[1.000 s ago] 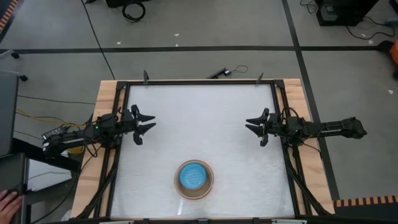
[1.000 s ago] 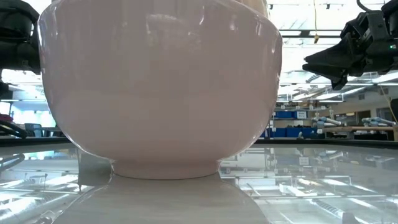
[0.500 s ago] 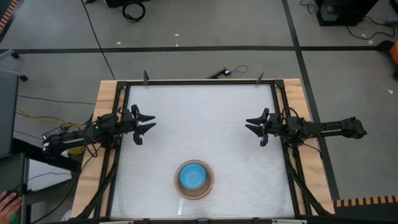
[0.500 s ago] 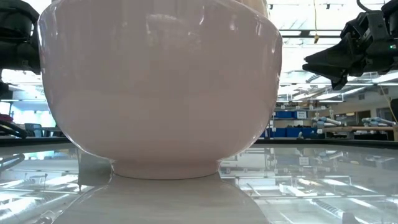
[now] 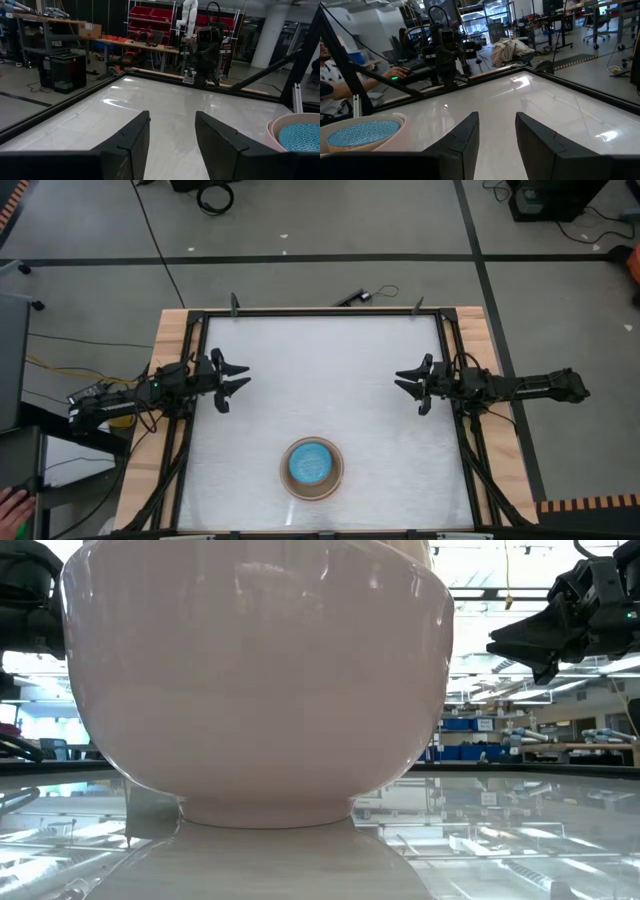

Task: Nest bowls inside each other
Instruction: Return to Home Position

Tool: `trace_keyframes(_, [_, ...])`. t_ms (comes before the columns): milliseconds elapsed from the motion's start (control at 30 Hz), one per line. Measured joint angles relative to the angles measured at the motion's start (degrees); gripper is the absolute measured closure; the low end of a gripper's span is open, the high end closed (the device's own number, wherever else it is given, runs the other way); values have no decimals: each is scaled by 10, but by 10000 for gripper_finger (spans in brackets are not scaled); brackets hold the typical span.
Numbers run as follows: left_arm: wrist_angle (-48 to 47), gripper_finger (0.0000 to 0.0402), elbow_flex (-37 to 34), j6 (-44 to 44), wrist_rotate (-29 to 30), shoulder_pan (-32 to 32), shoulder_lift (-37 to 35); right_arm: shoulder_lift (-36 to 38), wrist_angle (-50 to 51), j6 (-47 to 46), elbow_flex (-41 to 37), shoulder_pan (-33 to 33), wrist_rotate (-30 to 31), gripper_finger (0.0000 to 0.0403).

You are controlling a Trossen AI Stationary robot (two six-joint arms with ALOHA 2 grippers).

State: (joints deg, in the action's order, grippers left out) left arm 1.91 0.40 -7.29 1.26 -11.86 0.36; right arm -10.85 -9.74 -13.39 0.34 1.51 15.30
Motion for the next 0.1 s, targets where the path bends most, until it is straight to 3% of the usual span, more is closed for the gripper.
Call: trace_keyframes(100, [0,241,0,0,0,0,0,0,0,0,0,0,0,268])
